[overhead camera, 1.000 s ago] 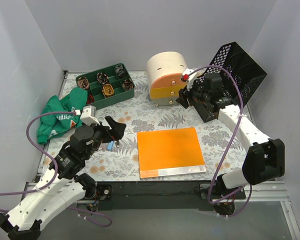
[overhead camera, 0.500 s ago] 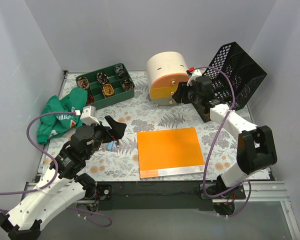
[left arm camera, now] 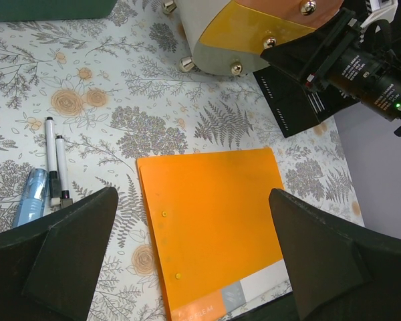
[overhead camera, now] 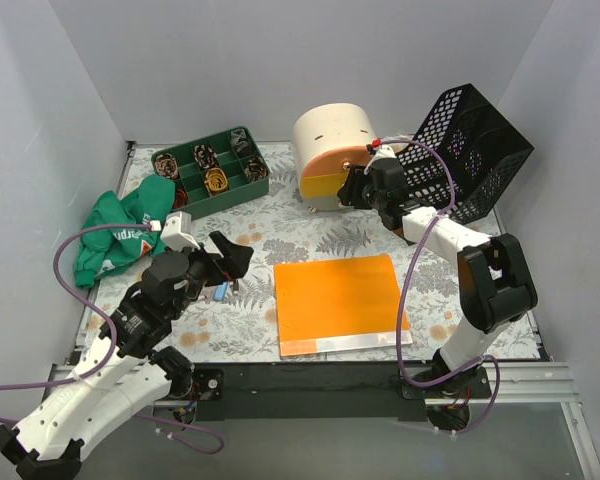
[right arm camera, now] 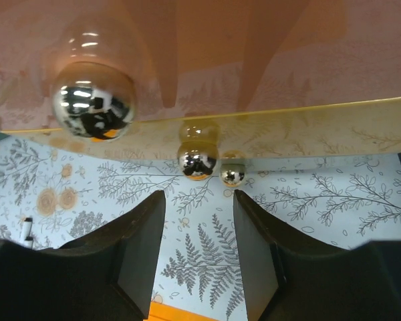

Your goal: Organize the desk

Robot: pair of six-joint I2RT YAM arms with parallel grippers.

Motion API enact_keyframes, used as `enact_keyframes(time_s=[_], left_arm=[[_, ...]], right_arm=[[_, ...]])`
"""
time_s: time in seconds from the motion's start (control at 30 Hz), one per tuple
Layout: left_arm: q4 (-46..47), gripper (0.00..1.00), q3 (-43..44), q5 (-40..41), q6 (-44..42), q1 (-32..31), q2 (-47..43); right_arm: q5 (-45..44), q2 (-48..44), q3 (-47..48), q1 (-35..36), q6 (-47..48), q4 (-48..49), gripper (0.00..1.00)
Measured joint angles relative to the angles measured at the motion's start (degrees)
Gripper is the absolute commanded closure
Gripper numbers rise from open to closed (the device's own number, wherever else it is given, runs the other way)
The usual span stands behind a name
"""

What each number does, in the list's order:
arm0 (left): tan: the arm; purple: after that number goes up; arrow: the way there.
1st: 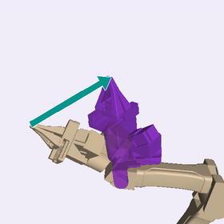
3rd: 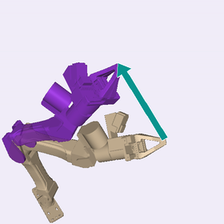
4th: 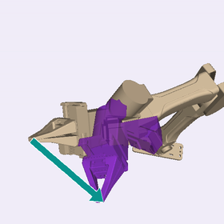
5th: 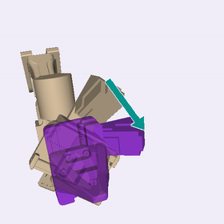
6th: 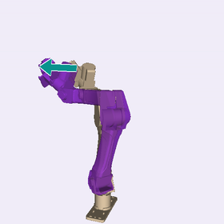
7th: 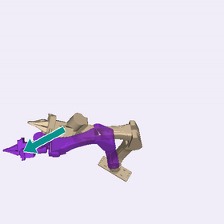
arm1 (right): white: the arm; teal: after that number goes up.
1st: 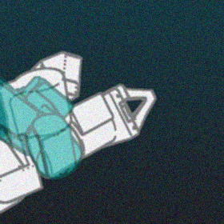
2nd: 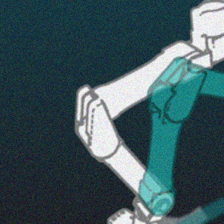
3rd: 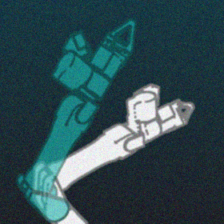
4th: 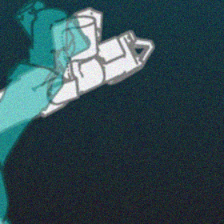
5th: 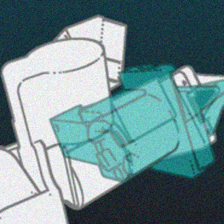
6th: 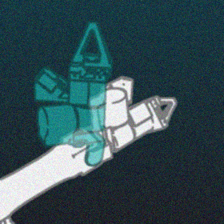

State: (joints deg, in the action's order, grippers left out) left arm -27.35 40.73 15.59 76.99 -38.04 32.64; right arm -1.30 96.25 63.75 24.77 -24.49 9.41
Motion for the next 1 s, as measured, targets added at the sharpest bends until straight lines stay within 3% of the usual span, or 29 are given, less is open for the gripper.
enact_keyframes(time_s=[0.27,0.7,0.8,0.93,1.0], left_arm=[[-0.04,0.02,-0.76,0.0,0.2,0.0,-0.55],[-0.07,0.02,-0.94,0.02,0.9,0.0,-1.75],[-0.07,0.02,-0.94,0.0,1.03,0.0,-1.75],[-0.07,0.02,-0.94,0.0,1.07,0.02,-1.77],[-0.07,0.02,-0.94,0.0,1.14,0.02,-1.86]], right_arm=[[-2.38,0.57,1.62,0.0,-1.11,0.24,0.48],[-4.39,2.86,4.81,0.0,-2.08,0.85,0.75],[-4.33,2.86,4.79,0.0,-2.12,0.94,0.72],[-4.26,2.86,4.72,0.0,-2.12,1.05,0.57],[-4.28,2.86,4.72,0.0,-2.16,1.05,0.55]])
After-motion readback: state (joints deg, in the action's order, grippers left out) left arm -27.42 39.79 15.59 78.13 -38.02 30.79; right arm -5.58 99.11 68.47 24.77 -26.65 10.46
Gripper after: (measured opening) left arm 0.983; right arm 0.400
